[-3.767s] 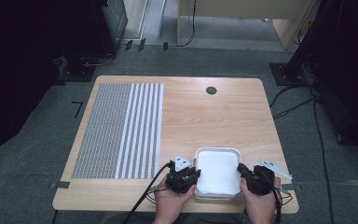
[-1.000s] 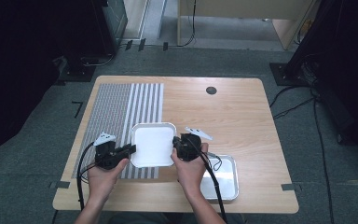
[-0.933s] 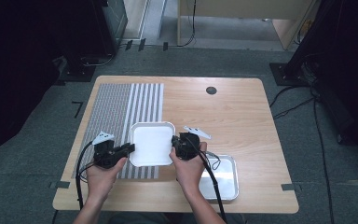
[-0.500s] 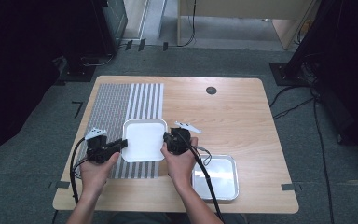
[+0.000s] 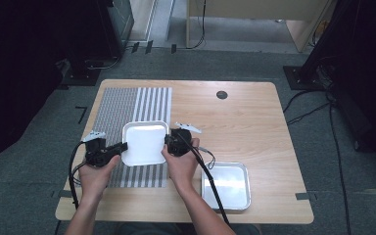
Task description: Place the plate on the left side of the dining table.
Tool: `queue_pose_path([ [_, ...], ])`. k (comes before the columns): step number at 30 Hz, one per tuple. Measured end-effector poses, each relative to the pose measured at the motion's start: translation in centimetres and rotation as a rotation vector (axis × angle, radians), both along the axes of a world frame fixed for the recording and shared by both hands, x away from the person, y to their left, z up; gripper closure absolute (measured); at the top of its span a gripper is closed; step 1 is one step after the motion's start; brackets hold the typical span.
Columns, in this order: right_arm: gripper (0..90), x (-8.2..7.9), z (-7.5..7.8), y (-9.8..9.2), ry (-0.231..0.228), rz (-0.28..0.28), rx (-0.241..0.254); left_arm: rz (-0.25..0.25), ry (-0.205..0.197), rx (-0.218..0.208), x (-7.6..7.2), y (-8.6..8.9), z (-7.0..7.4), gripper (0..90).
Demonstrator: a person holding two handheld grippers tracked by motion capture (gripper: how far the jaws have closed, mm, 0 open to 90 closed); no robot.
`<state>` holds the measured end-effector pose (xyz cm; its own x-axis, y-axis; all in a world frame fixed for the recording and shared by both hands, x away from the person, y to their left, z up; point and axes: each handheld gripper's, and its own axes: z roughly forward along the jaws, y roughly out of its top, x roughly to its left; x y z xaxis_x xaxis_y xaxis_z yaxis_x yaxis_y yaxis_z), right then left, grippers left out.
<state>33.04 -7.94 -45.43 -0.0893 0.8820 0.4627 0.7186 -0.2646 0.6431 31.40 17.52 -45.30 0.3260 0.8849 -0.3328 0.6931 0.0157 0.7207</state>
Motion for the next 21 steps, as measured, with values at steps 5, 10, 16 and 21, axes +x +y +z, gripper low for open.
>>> queue_pose_path([
  [5, 89.7, 0.7, -0.3, 0.8, 0.011, 0.003, 0.006, 0.022, 0.005, 0.007, 0.6, 0.7, -0.1, 80.2],
  [10, 89.7, 1.2, -0.6, 1.5, 0.021, 0.006, 0.010, 0.035, 0.007, 0.015, 1.1, 1.2, -0.3, 80.3],
  [16, 89.7, 2.1, -1.0, 2.1, 0.036, 0.008, 0.005, 0.040, 0.022, 0.021, 2.0, 1.6, -0.9, 80.2],
  [21, 89.7, 2.9, -1.2, 2.8, 0.046, 0.011, -0.014, 0.060, 0.032, 0.017, 2.9, 2.0, -1.4, 80.5],
])
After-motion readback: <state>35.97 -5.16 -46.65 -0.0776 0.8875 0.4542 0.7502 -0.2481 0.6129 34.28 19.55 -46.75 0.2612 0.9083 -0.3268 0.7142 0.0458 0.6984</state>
